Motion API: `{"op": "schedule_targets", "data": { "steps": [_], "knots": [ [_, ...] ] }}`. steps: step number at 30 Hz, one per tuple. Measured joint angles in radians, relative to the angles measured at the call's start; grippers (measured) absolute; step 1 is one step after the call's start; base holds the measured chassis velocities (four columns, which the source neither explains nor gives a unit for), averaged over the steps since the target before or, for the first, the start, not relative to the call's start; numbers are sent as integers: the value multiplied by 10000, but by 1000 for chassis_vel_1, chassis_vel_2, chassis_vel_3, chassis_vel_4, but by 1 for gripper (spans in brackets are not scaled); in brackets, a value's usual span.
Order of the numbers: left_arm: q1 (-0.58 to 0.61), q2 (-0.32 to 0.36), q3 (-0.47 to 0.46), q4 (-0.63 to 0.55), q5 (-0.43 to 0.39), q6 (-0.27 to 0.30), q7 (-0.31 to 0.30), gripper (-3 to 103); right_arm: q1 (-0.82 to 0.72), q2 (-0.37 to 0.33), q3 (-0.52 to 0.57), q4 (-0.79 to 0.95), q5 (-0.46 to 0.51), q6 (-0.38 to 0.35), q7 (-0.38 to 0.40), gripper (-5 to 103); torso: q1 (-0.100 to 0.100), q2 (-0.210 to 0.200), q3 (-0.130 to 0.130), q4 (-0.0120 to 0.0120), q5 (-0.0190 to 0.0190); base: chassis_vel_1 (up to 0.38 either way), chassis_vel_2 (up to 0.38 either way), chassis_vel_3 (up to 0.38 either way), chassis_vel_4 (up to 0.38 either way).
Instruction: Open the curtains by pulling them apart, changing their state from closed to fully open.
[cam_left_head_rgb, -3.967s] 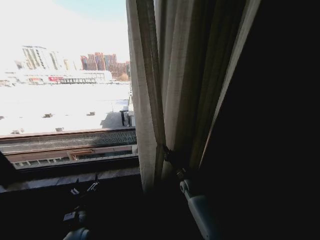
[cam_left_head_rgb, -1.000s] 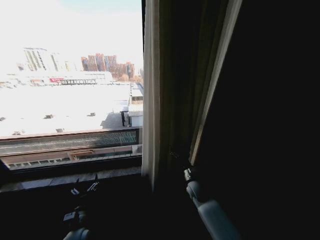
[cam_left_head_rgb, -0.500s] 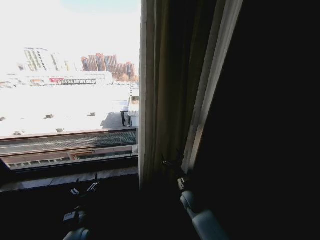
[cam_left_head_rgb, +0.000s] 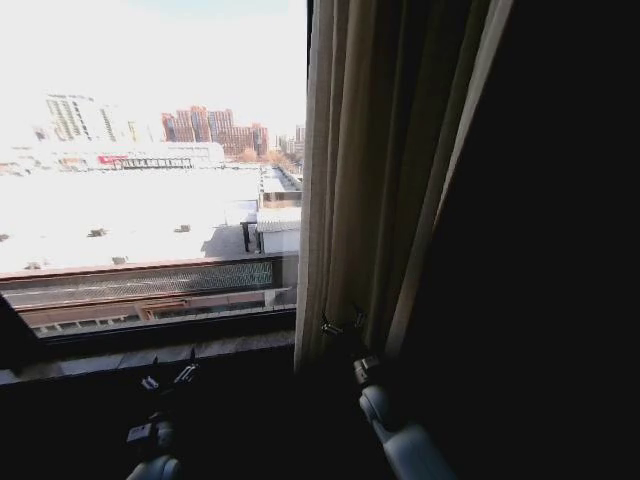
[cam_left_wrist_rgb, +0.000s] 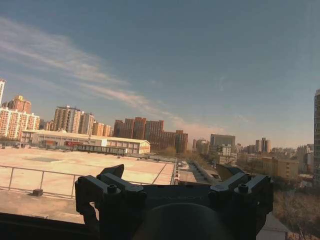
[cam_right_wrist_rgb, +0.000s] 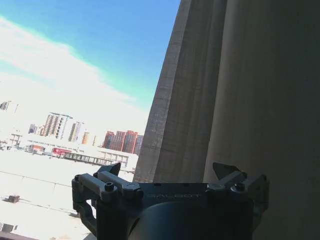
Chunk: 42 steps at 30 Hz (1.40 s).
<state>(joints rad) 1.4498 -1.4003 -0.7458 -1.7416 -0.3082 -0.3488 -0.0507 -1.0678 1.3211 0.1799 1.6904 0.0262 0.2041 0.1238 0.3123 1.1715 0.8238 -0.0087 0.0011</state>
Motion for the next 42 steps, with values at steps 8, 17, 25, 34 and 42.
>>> {"op": "schedule_targets", "data": {
  "steps": [8, 17, 25, 34, 42],
  "knots": [
    [0, 0, 0, 0, 0, 0, 0, 100, -147, -8, -14, 85, -29, 5, -12, 100, 0, 0, 0, 1, 4, 355, 276, -353, -274],
    [0, 0, 0, 0, 0, 0, 0, 100, -389, -174, 2, 360, -25, 40, -22, 100, -2, 0, -1, -1, 1, 395, 344, -388, -345],
    [0, 0, 0, 0, 0, 0, 0, 100, -529, -207, -43, 559, -13, 43, -22, 100, -2, 1, -2, 0, 0, 372, 324, -380, -321],
    [0, 0, -1, 0, 0, 0, 0, 100, -724, -212, -86, 674, -79, 73, -23, 100, -1, 0, -1, 0, 2, 387, 324, -380, -318],
    [0, 0, 0, 0, 0, 0, 0, 100, -790, -211, -107, 727, -122, 84, -25, 100, 0, 0, -1, -1, 2, 394, 345, -381, -348]
  ]
}}
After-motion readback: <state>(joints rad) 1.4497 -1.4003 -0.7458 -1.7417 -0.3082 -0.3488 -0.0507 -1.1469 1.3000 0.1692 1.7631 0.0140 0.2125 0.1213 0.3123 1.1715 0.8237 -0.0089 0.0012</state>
